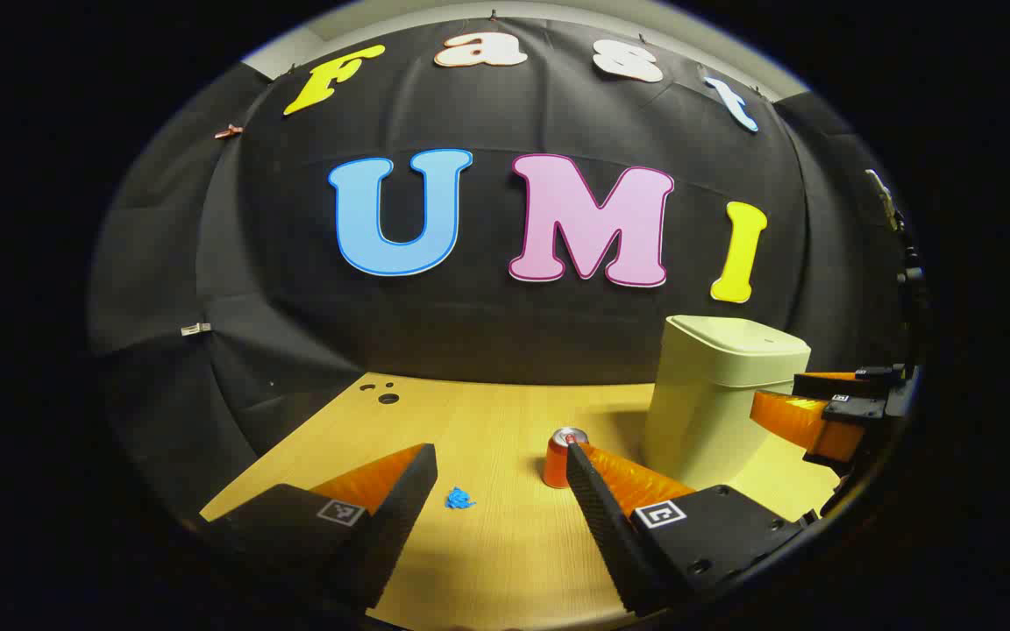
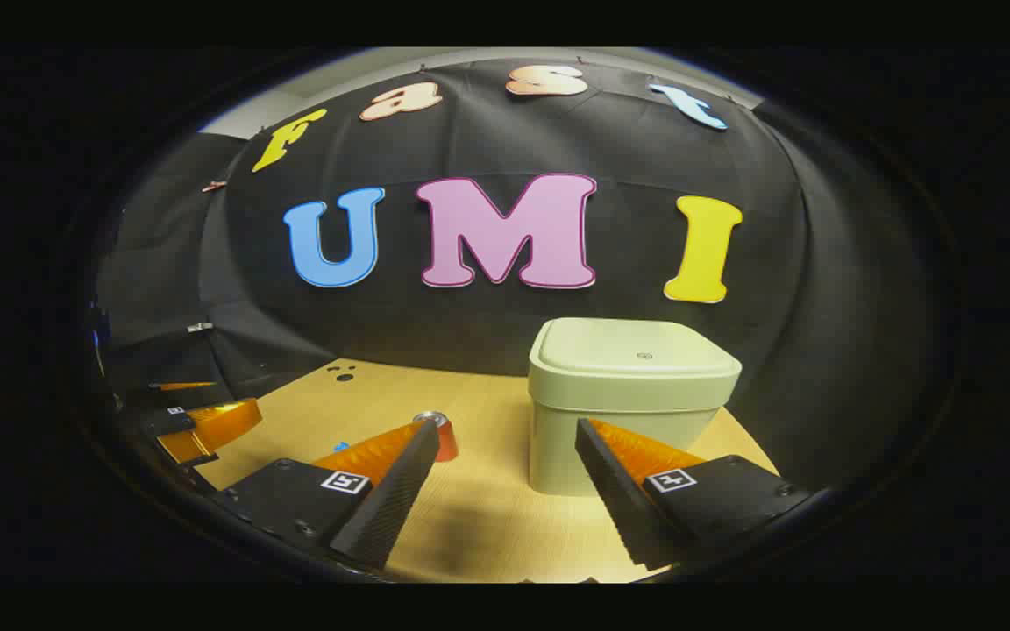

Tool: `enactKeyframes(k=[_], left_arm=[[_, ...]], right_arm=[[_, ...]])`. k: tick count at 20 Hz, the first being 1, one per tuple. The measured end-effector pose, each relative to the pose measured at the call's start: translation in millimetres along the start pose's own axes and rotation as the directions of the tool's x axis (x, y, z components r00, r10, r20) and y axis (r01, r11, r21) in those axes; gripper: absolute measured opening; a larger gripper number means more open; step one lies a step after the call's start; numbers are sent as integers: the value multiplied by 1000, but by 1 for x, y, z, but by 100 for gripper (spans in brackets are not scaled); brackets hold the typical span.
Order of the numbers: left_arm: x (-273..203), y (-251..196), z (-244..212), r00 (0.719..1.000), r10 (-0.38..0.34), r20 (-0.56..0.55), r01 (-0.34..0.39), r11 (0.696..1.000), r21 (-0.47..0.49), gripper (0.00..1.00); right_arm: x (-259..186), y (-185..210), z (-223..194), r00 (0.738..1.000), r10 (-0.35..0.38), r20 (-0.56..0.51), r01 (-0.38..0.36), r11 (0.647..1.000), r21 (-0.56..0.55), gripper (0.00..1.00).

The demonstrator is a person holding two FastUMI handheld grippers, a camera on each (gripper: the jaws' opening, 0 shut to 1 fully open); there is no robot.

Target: Press the lid of the desktop garbage bin to open it, pick up the crumpled paper on the desktop and throw it into the bin, then pick up the pop can on the desktop and drop it into the bin, and finally close the garbage bin lid.

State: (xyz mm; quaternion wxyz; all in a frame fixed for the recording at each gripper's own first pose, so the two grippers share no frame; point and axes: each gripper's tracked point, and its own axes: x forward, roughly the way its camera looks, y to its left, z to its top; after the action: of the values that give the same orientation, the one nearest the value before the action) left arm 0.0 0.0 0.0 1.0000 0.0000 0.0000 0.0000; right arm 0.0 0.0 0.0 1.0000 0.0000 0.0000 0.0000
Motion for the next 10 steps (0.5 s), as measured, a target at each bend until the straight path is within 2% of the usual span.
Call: enactKeyframes(k=[10], left_arm=[[-2,7,-6,1000,-14,-8,13,1000,-16,96]], right_arm=[[-6,-16,4,998,-58,21,58,998,-1,98]])
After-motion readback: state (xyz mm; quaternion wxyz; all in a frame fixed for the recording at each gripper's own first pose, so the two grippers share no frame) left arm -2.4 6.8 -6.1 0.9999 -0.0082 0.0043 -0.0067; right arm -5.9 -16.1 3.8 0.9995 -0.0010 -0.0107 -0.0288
